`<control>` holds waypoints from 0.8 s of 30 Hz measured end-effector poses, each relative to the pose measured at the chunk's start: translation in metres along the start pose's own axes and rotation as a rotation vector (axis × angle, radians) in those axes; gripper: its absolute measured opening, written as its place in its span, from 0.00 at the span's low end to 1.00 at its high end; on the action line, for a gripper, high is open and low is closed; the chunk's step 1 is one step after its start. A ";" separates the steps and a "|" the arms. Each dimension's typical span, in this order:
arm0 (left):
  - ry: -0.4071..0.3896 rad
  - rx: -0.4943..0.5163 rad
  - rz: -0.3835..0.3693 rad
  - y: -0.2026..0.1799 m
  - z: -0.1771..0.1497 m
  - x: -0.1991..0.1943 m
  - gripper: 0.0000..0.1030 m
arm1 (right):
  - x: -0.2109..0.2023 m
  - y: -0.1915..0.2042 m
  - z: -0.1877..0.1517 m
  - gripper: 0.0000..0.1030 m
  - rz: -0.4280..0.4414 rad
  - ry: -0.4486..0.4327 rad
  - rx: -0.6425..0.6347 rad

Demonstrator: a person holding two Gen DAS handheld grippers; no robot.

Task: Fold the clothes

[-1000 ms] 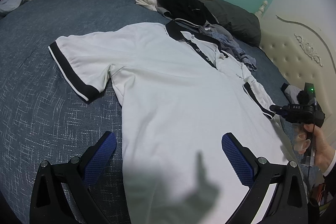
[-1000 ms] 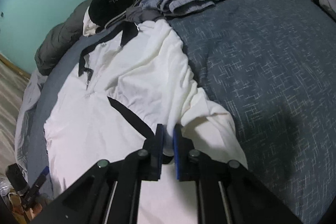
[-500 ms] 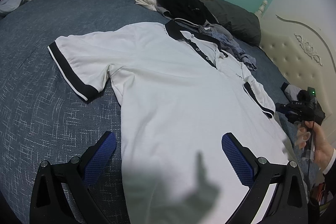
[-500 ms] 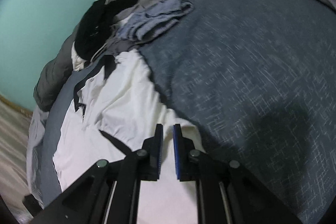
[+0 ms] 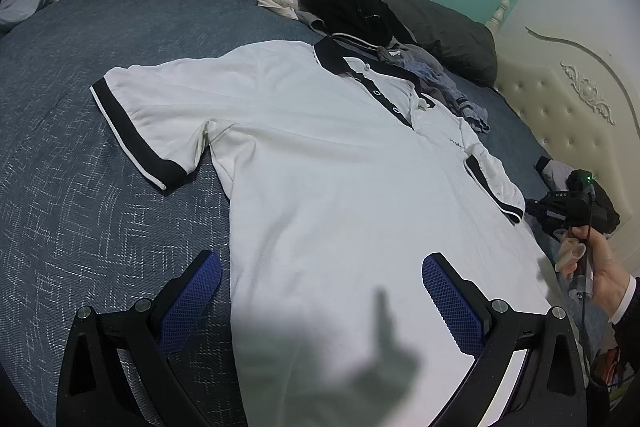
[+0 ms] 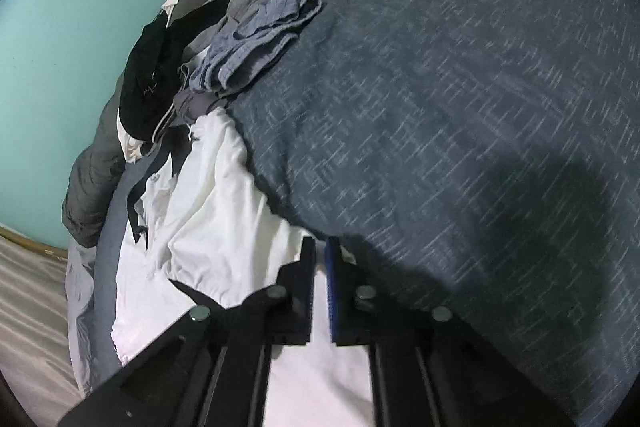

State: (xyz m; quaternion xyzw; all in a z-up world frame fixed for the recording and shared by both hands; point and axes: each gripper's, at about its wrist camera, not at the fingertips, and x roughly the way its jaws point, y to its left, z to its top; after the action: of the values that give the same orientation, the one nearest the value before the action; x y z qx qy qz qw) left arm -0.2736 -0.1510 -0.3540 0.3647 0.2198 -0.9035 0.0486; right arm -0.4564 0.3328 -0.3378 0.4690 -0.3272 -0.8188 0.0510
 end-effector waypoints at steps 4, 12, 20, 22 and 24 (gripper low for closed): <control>0.000 0.000 0.000 0.000 0.000 0.000 1.00 | -0.010 -0.012 0.006 0.00 -0.024 -0.035 0.011; 0.003 0.003 0.002 -0.002 -0.001 0.001 1.00 | -0.005 -0.003 0.000 0.03 0.102 0.066 0.007; 0.004 0.001 0.001 -0.002 -0.001 0.002 1.00 | 0.013 0.002 -0.002 0.13 0.094 0.095 0.041; 0.003 0.002 0.000 -0.002 -0.001 0.003 1.00 | 0.014 0.003 -0.002 0.10 0.084 0.089 0.035; 0.001 0.003 0.000 -0.002 0.000 0.003 1.00 | 0.012 0.001 -0.002 0.03 0.075 0.075 0.039</control>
State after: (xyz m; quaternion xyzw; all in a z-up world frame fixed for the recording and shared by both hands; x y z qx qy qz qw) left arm -0.2759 -0.1485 -0.3552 0.3654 0.2185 -0.9036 0.0477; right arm -0.4617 0.3260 -0.3468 0.4875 -0.3582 -0.7917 0.0849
